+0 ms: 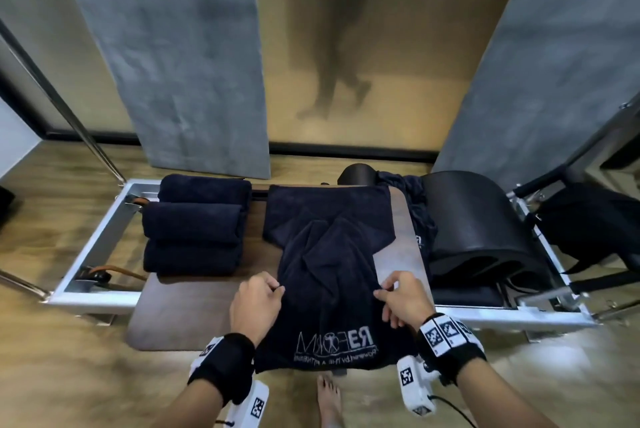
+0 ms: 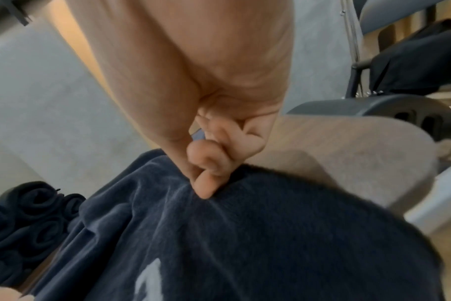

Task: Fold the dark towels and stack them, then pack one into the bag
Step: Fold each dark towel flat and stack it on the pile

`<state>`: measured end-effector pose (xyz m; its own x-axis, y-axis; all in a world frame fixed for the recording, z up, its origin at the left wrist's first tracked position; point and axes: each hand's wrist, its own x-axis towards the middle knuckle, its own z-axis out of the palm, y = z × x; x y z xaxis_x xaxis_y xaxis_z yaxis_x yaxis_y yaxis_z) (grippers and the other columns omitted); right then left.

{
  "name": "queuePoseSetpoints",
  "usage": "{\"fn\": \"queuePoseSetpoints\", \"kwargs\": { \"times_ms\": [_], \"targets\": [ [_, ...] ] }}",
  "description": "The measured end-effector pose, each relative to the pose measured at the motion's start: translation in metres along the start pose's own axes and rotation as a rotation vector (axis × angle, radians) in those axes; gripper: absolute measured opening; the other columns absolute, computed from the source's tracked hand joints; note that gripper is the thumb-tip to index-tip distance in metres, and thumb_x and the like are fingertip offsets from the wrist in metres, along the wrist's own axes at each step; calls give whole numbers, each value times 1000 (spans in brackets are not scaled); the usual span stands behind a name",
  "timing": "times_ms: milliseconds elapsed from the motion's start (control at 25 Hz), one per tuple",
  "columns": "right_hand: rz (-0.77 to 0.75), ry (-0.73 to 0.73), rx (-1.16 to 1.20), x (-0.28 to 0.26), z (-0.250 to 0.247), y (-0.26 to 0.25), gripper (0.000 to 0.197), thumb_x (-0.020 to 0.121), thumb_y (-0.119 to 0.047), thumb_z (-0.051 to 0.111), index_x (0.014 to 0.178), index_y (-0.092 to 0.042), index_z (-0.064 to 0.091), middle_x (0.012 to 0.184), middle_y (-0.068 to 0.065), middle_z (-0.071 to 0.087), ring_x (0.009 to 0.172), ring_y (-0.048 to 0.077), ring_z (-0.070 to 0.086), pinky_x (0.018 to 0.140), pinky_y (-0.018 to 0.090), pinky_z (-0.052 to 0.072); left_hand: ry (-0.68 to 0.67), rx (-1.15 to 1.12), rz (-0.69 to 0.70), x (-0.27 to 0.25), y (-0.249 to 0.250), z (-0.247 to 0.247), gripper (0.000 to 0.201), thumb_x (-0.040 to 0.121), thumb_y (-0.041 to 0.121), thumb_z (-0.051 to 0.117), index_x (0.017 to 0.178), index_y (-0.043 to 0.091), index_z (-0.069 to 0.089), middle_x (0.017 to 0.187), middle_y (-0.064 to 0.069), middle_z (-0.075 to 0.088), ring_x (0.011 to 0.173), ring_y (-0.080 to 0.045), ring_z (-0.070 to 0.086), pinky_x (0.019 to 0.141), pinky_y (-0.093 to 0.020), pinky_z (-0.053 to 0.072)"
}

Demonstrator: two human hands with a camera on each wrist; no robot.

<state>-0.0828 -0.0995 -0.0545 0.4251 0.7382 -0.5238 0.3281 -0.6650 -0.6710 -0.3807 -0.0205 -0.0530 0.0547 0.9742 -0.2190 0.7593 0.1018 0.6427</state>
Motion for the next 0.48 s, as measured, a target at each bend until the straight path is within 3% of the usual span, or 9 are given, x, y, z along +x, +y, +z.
{"fn": "queuePoseSetpoints", "kwargs": {
  "times_ms": [80,160,200,280,320,400,480],
  "targets": [
    [-5,45,199,-1,-3,-13,19,99,-11,66,103,-5,48,53,19,65,31,25,51,32,23,34,28,-184,-8,6,8,-2,12,98,24,70,87,23,64,67,0,72,77,-26,74,74,-46,62],
    [-33,97,440,-3,-13,-32,16,101,-6,62,105,-6,47,61,24,67,38,29,60,36,28,47,77,-421,5,13,19,-7,7,104,15,62,97,17,60,75,-9,77,68,-20,76,71,-48,64],
    [-67,110,550,-5,-17,-40,16,102,-4,61,108,-7,47,70,26,69,47,32,66,43,33,55,87,-510,28,17,23,-10,3,105,12,59,107,15,58,91,-14,78,77,-17,77,74,-45,65],
    [-142,123,639,-12,-21,-45,26,101,0,61,120,-13,49,92,24,70,72,37,73,65,43,64,25,-561,101,15,25,-13,33,105,12,60,136,15,50,130,-6,67,115,-13,67,97,-35,57],
    [-167,140,618,-17,-20,-44,30,100,2,62,123,-15,51,97,21,69,80,37,73,72,46,64,-11,-510,144,10,23,-13,47,104,14,63,146,16,44,139,1,57,127,-10,57,107,-34,49],
    [-206,185,495,-28,-12,-32,24,96,6,64,113,-10,59,92,19,69,76,33,71,69,41,62,0,-333,269,-8,11,-9,45,100,21,69,141,20,50,134,9,54,125,-8,53,110,-34,45],
    [-262,187,262,-38,-2,-14,15,91,6,69,93,-8,68,82,13,72,71,29,67,66,34,59,10,-118,415,-28,-6,-4,19,97,31,73,112,26,63,110,14,58,108,-8,58,100,-38,50]
  ]
}}
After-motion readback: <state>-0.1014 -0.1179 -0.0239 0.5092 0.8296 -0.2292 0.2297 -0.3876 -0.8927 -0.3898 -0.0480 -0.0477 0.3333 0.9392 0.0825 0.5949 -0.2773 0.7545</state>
